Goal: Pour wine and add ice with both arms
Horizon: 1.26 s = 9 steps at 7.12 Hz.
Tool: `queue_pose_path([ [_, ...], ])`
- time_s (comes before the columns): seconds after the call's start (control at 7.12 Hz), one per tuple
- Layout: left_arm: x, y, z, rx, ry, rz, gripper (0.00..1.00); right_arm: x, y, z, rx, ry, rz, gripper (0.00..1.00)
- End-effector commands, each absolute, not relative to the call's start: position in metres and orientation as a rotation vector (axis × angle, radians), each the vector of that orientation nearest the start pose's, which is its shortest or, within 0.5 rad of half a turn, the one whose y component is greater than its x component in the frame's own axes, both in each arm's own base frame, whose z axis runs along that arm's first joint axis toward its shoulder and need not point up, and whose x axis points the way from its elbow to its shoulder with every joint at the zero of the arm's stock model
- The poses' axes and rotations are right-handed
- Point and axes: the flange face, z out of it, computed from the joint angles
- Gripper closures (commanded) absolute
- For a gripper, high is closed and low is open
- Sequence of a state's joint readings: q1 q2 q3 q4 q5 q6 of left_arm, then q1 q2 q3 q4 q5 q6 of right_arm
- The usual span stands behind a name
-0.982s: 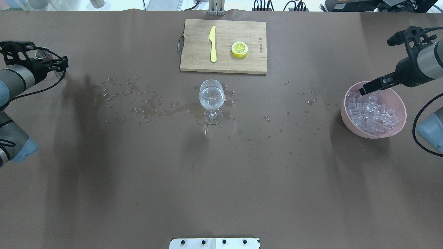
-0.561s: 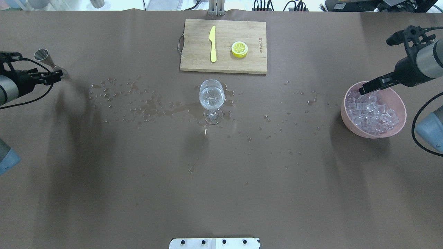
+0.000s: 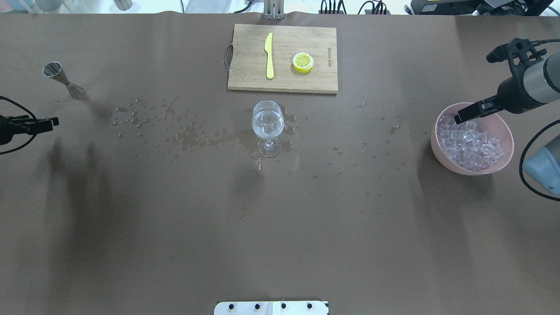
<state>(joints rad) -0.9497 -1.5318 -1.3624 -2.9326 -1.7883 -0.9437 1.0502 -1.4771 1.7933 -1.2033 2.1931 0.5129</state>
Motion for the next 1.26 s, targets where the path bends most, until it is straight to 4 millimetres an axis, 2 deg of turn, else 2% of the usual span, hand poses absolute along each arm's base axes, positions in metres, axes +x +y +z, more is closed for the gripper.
queue_pose_path([
  [0.0, 0.166, -0.454, 0.644, 0.453, 1.008, -0.122, 0.04, -0.216, -0.497, 0.498, 0.211, -0.821, -0.227, 0.00],
  [0.14, 0.140, -0.463, 0.628, 0.324, 1.043, -0.144, 0.04, -0.222, -0.496, 0.498, 0.173, -0.813, -0.228, 0.00],
  [0.28, 0.118, -0.469, 0.604, 0.274, 1.056, -0.178, 0.04, -0.230, -0.494, 0.502, 0.142, -0.788, -0.251, 0.06],
  [0.42, 0.114, -0.465, 0.599, 0.273, 1.051, -0.186, 0.04, -0.228, -0.495, 0.506, 0.155, -0.772, -0.312, 0.35],
  [0.56, 0.113, -0.465, 0.600, 0.275, 1.049, -0.188, 0.04, -0.227, -0.495, 0.512, 0.136, -0.748, -0.342, 0.58],
  [0.84, 0.112, -0.465, 0.598, 0.276, 1.052, -0.186, 0.04, -0.228, -0.498, 0.512, 0.148, -0.733, -0.367, 0.58],
  [0.98, 0.110, -0.465, 0.600, 0.275, 1.050, -0.192, 0.04, -0.228, -0.498, 0.514, 0.145, -0.732, -0.366, 0.62],
  [1.12, 0.107, -0.465, 0.599, 0.278, 1.052, -0.195, 0.04, -0.229, -0.499, 0.512, 0.146, -0.732, -0.366, 0.84],
])
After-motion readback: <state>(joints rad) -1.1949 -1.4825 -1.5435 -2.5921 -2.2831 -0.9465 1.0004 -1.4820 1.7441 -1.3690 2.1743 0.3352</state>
